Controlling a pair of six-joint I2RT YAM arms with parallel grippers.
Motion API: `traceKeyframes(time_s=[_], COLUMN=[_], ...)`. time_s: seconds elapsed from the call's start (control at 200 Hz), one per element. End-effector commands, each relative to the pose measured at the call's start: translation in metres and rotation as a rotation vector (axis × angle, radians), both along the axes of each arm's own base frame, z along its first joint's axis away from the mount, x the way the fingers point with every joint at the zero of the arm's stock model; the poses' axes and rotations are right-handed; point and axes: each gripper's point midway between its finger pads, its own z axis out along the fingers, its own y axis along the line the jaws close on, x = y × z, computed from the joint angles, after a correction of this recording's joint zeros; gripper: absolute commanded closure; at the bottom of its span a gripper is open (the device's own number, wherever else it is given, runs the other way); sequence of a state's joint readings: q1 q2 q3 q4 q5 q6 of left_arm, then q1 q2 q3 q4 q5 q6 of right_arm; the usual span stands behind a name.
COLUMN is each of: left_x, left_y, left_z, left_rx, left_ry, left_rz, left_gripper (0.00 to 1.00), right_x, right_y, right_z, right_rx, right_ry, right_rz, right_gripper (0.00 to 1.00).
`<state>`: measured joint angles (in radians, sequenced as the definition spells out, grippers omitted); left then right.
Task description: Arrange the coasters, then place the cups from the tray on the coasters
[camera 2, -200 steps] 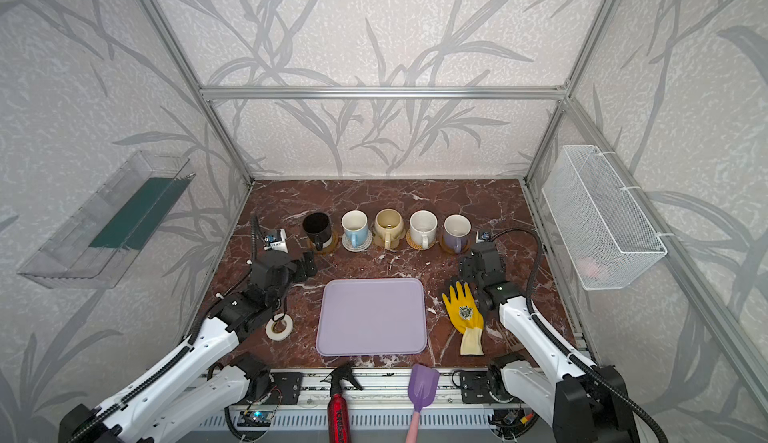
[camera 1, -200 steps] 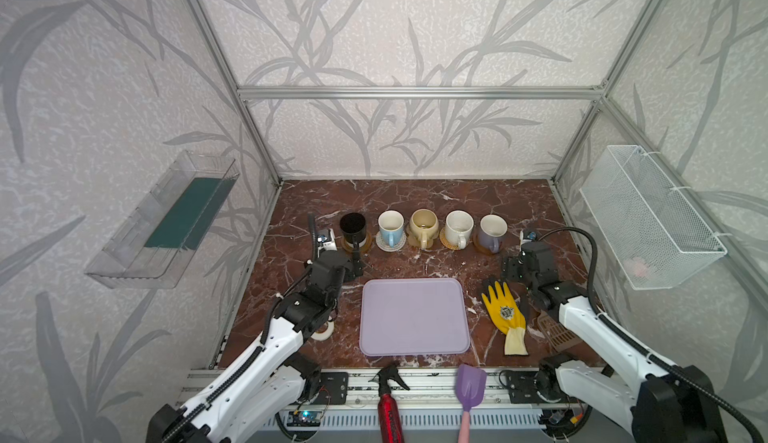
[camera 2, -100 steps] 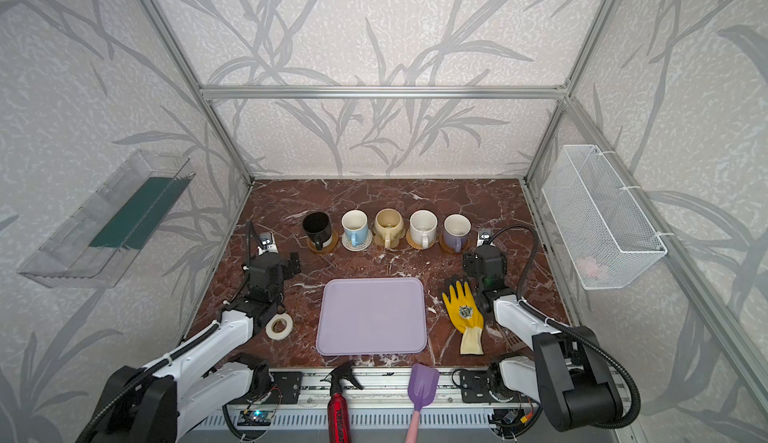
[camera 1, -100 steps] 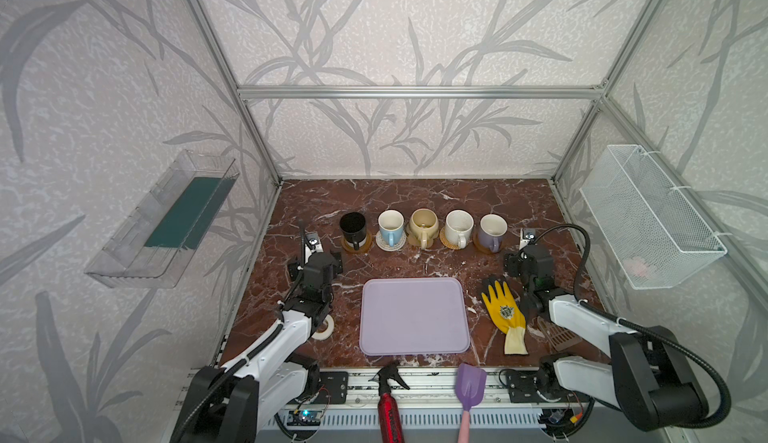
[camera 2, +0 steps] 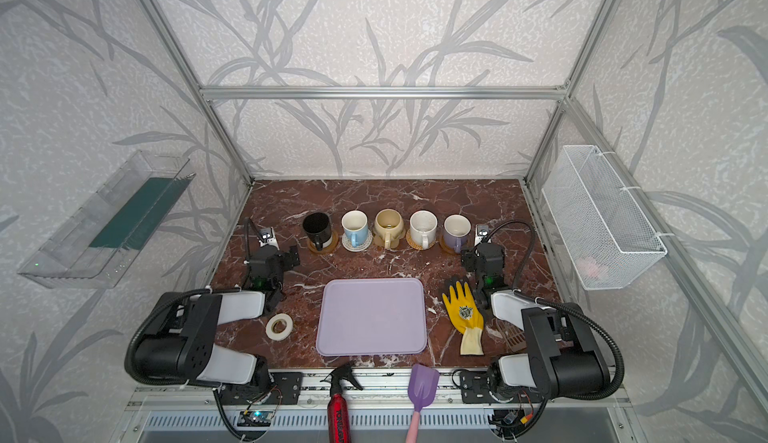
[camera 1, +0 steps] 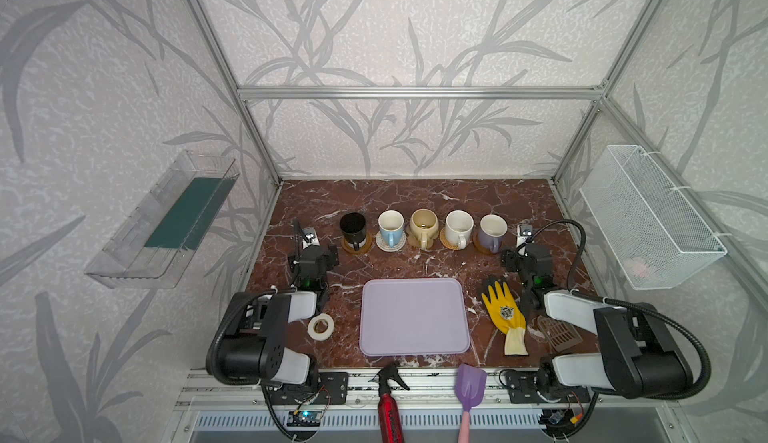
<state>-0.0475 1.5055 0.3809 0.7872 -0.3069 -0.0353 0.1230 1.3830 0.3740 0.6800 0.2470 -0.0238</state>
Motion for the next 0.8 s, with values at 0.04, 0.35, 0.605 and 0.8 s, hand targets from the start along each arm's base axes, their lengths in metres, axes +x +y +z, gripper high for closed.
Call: traceKeyframes(time_s=[0.04,0.35,0.605,0.8], left_x=[0.019,0.017,0.016,0.017], left_y=[-0.004,-0.005,-0.004,-0.006], left_z=[0.017,0.007,0.007,0.007], left_rx=[-0.001,-0.07,-0.067,-0.061], left_ry=[-0.055,-0.074,-0.087,-0.087], left_rz=[-0.049,-0.107,-0.105,-0.113], left_gripper=[0.01,0.01,0.01,0.01], right_x=[0.012,0.018,0.018,0.018], right_y=[0.01,0.005,0.006,0.007], right_z=[0.005,-0.008,-0.009,-0.009], right_rx=[0.024,0.021,0.02,0.017], right_ry=[-0.08,-0.078,-0.052,-0.052], right_rz=[0.054,0.019,0.024,0.028], right_gripper=[0.17,0.0,0.01,0.01])
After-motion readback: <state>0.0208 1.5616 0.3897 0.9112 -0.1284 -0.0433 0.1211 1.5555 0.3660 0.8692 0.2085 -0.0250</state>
